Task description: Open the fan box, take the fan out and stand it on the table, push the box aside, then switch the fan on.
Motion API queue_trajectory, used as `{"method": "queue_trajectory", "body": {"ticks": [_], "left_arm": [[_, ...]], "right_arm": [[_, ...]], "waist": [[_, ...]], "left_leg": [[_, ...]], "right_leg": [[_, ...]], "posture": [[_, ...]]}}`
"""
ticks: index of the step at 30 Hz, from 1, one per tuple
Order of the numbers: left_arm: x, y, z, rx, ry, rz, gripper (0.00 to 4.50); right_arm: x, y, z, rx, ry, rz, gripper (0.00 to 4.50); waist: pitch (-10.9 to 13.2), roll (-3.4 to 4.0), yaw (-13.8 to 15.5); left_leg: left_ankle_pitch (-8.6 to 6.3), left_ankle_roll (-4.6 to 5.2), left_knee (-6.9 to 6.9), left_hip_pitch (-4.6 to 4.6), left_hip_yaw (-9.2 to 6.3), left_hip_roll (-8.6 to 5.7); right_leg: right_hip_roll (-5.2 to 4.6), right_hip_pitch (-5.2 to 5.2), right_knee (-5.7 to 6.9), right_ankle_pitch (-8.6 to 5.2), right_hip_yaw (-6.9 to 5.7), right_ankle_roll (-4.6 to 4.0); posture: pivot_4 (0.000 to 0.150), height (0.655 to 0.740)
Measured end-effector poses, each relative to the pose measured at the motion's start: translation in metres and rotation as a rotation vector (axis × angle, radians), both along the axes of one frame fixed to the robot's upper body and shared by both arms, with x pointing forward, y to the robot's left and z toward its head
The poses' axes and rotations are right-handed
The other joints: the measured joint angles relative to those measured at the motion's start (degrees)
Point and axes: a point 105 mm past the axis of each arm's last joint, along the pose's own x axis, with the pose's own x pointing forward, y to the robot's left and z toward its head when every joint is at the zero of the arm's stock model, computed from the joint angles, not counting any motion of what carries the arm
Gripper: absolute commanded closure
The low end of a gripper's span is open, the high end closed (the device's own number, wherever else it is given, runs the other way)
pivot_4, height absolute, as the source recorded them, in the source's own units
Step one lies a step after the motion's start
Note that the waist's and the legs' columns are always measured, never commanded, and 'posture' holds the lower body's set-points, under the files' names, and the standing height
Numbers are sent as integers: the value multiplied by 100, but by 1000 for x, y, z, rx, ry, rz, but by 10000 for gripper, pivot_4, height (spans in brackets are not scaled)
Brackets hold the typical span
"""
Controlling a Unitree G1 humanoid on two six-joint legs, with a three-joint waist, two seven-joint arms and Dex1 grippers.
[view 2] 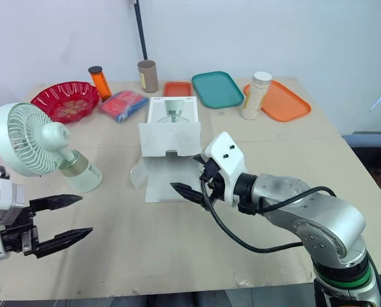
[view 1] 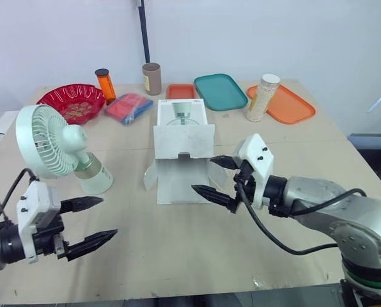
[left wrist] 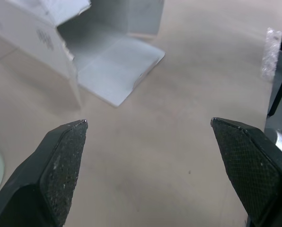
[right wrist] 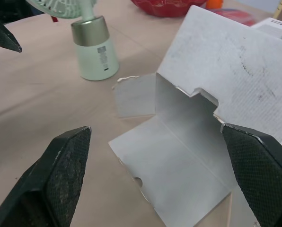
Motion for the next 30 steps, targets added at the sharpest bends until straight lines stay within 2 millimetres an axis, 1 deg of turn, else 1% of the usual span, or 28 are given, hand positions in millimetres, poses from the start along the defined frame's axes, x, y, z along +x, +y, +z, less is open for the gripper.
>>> {"method": "queue_trajectory", "body": {"ticks": [3,6,9,12,15,19,23,26,27,28,30], "left_arm": [[5,-10,8,-24,-28,-47,358],[7,-14,12,-28,-33,-68,358],[17,-13,14,-41,-36,-48,358],[24,-16,14,-53,-33,-35,358],[27,-24,16,-73,-37,-48,358],[30,-27,18,-78,-46,-38,358],[41,-27,29,-107,-101,25,358],[46,-28,30,-137,-110,95,358],[46,-30,28,-146,-100,108,358],[41,-36,25,-157,-86,117,358],[35,-43,21,-163,-74,114,358]], "right_arm": [[3,-5,-5,-16,-6,-56,0],[8,-9,-7,-32,-14,-104,0],[19,-11,-13,-24,-7,-177,0],[33,-14,-14,-3,-7,-254,0],[46,-18,-16,-27,-11,-317,0],[56,-24,-24,-57,10,-358,0],[66,-18,-24,-65,14,-354,0],[72,-16,-25,-73,3,-357,0],[73,-14,-26,-74,5,-356,0],[75,-12,-28,-79,4,-351,0],[77,-9,-30,-86,-2,-350,0]], "waist": [[0,-3,-1],[0,-4,-12],[0,-3,-10],[0,-5,-8],[-1,-6,-4],[-1,-6,-7],[-1,-6,-7],[-1,-7,-8],[-2,-9,-7],[-2,-9,-11],[-3,-10,-9]], "left_leg": [[0,-1,0,-2,1,0],[0,-1,-2,2,2,0],[5,-8,-4,4,-1,1],[7,-11,-3,2,-2,0],[6,-12,-4,-1,-4,0],[7,-12,-4,0,-3,1],[8,-12,-2,1,-5,1],[8,-12,-2,-1,-4,0],[7,-12,-2,-3,-5,1],[7,-12,-2,-4,-6,0],[8,-13,-1,-4,-7,0]], "right_leg": [[0,0,0,-1,3,3],[3,0,0,-1,6,2],[11,0,2,-9,11,17],[13,0,4,-9,16,22],[13,0,3,-3,16,11],[14,-2,4,-1,16,7],[17,-1,9,1,16,4],[15,-1,9,0,17,5],[16,-2,8,0,17,5],[14,-3,8,0,18,5],[15,-3,10,1,18,4]], "posture": [[1500,7382],[1500,7382],[1500,7382],[1500,7382],[1500,7382],[1500,7382],[1500,7382],[1500,7382],[1500,7382],[1500,7382],[1500,7382]]}}
